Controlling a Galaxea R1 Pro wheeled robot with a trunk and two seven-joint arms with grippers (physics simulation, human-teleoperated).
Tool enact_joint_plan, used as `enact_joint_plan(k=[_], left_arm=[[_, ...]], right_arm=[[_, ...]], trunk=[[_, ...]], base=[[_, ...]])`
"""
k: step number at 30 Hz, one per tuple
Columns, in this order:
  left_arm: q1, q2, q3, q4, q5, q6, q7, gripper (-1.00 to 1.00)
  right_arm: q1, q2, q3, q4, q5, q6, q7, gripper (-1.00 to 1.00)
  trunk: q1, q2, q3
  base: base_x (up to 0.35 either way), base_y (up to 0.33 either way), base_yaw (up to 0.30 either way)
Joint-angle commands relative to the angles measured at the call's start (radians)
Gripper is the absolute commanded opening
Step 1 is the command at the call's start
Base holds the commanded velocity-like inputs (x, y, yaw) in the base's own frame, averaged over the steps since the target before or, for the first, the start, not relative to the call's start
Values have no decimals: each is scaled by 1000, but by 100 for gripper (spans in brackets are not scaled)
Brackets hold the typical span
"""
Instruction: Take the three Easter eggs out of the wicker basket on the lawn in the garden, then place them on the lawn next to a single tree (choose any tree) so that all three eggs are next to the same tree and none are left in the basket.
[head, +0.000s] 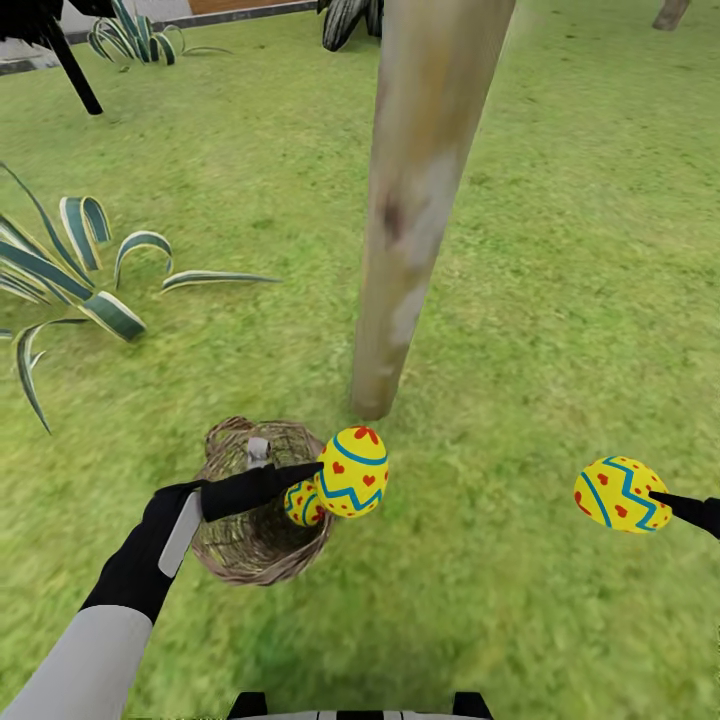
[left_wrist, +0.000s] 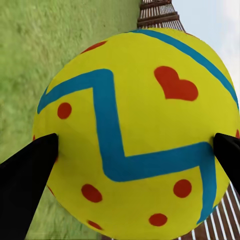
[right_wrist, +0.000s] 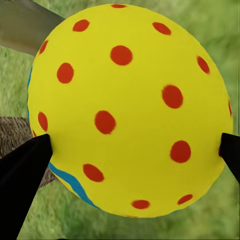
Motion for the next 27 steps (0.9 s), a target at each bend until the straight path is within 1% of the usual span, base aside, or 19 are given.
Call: enact_joint_plan(k=[1, 13, 14, 16, 21, 27], left_arm=[[0, 0, 0, 0, 3, 7, -1, -100], [0, -1, 0, 0, 3, 7, 0, -100], [0, -2, 0, 0, 3, 7, 0, -100], [-1, -17, 1, 0, 1, 7, 1, -100], [-1, -21, 1, 0, 0, 7, 1, -100], [0, -21, 1, 0, 1, 7, 1, -100]], right_arm=[[-1, 0, 7, 0, -11, 10, 1, -100], [0, 0, 7, 0, -10, 10, 3, -100], [0, 0, 7, 0, -11, 10, 3, -100], [0, 0, 7, 0, -11, 10, 3, -100], [-1, 0, 7, 0, -10, 10, 2, -100], [0, 0, 7, 0, -10, 10, 1, -100]], trunk=[[0, 0, -1], [0, 0, -1], [0, 0, -1], [0, 0, -1], [0, 0, -1], [0, 0, -1]], base=[[0, -309, 50], [0, -310, 3], [0, -311, 0], [0, -311, 0], [0, -311, 9], [0, -312, 246]])
